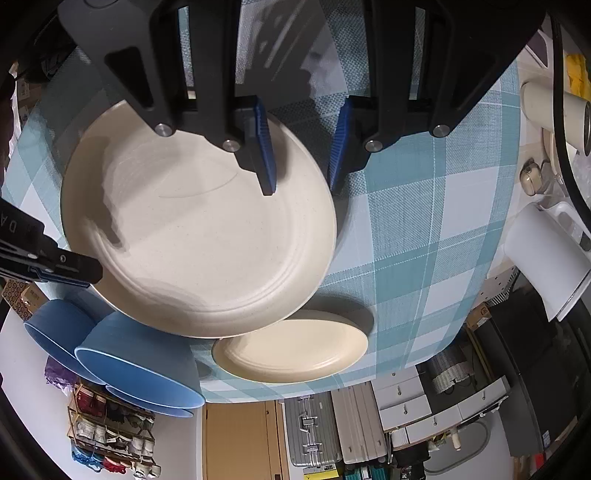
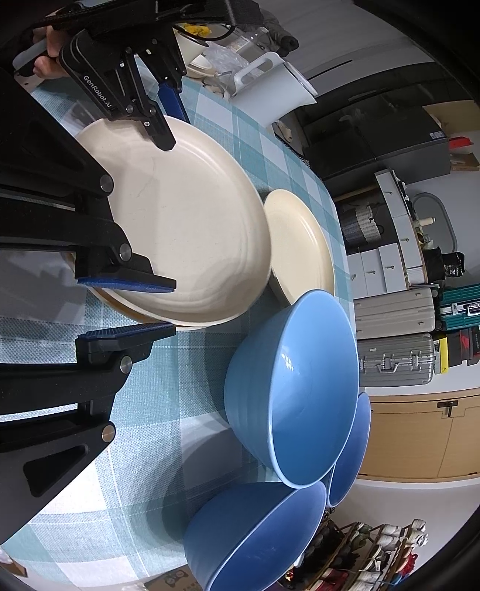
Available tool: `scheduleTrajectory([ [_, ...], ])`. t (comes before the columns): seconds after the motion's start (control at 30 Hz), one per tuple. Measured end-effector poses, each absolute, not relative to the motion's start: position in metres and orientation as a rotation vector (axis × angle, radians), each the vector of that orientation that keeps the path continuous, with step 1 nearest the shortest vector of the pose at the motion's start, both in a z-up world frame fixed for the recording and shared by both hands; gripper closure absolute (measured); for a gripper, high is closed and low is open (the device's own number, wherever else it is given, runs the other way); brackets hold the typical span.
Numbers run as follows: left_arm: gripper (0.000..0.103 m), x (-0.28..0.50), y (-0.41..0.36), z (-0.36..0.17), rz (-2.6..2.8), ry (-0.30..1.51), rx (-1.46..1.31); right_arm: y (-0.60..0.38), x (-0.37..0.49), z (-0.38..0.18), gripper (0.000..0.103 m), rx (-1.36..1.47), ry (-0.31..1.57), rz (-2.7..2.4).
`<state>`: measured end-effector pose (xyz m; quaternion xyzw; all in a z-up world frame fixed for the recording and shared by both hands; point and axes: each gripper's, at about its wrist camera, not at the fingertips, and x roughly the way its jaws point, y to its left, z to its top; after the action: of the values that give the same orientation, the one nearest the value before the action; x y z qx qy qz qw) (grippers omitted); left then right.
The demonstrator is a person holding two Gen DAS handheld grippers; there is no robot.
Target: Organize plates and bowls
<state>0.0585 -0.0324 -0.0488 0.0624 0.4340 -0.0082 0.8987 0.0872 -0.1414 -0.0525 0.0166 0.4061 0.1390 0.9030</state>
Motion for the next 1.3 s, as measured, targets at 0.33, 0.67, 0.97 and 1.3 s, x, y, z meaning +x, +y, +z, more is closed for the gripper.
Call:
scheduleTrajectory([
  [0.33, 0.078, 0.059, -0.036, -0.051, -0.010, 0.895, 0.166, -0.135, 0.087, -0.054, 0.086, 0.020, 0.824, 0.308],
  [0.67, 0.067, 0.061, -0.022, -0.045, -0.038, 0.909, 0.087, -0.133, 0.087, -0.048, 0.072, 0.020, 0.815, 0.332],
  [0.97, 0.022, 0.052, 0.007, -0.014, -0.057, 0.821, -0.064, -0.138, 0.078, -0.020, 0.021, 0.047, 0.746, 0.399],
  [1.3, 0.001, 0.041, 0.026, 0.025, -0.047, 0.741, -0.146, -0.138, 0.078, 0.020, 0.001, 0.019, 0.656, 0.445],
])
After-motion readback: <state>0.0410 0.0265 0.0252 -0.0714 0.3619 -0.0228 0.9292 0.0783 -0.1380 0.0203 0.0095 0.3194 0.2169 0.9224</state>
